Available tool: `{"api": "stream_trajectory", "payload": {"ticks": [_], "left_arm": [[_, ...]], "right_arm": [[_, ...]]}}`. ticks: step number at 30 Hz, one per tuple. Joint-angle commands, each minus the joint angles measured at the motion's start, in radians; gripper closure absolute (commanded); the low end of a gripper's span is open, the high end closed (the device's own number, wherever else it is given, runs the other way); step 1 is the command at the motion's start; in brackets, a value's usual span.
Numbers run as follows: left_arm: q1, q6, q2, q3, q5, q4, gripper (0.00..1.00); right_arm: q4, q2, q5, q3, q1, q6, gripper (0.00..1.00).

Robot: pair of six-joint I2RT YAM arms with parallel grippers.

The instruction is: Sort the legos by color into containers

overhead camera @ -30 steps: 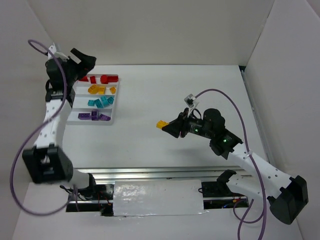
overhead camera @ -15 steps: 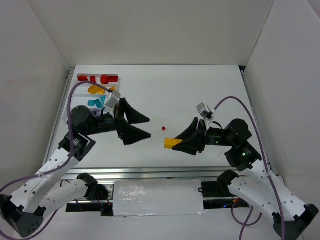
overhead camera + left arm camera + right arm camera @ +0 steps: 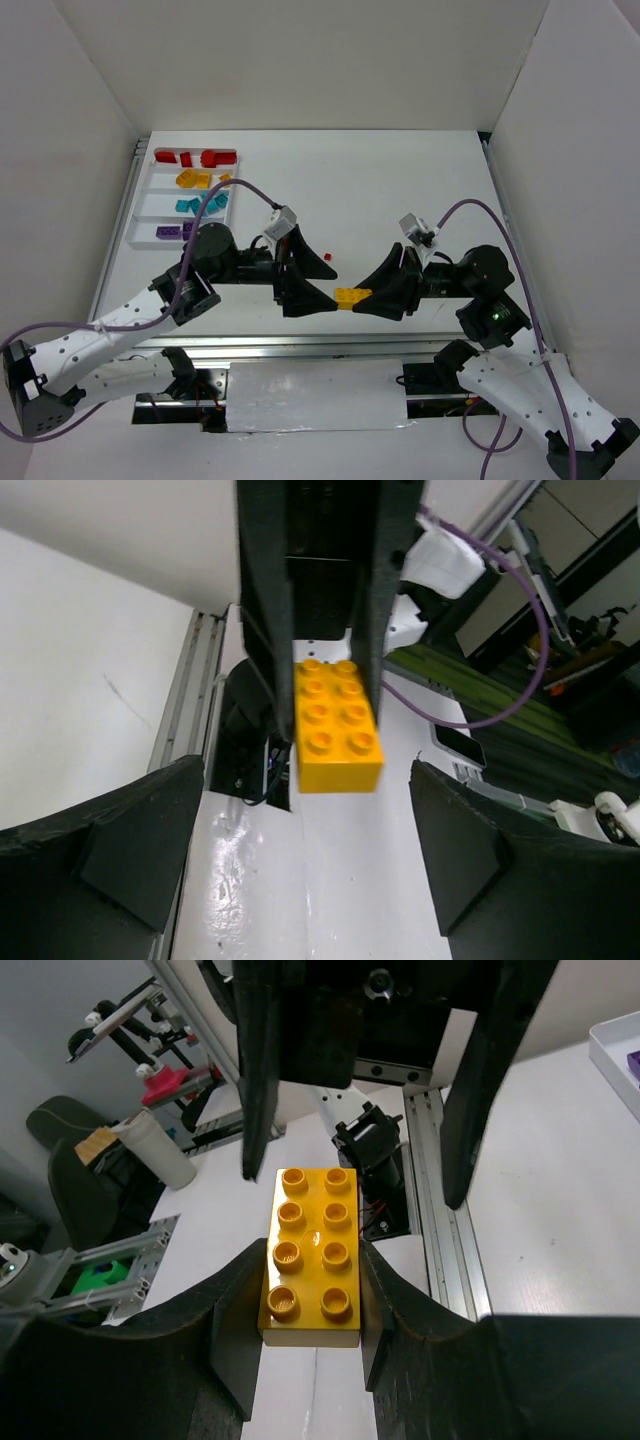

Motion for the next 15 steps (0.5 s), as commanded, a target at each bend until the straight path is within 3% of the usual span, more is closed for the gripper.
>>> {"api": "stream_trajectory", "payload": {"ticks": [1,8,9,11,13,14,15], "left_arm": [[-0.013,0.027,0.033,0.06,-0.079,-0.002,0.05],[-0.016,-0.005,0.095,0.068,-0.014,0.073,0.32],[-0.016,-0.004,0.096,0.068,-0.008,0.081,0.48],[-0.016,-0.002,0.103,0.071,0.006,0.076,0.66],[-0.017,-0.002,0.106,0.068,0.028,0.088,0.75],[-0.017,-0.002,0.106,0.065,0.035,0.093,0.91],[-0.017,-0.002,0.107,0.066,0.035,0.091,0.99]], "right_arm": [[0.018,-0.004,0.0,0.02,0.009,0.012,1.0],[-0.02,0.025,0.072,0.031,0.01,-0.028,1.0],[-0.017,0.025,0.083,0.03,0.01,-0.028,1.0],[-0.01,0.024,0.103,0.027,0.012,-0.02,1.0],[0.001,0.022,0.136,0.023,0.01,-0.008,1.0],[0.007,0.022,0.149,0.02,0.012,-0.002,1.0],[0.013,0.024,0.179,0.017,0.013,0.007,1.0]]}}
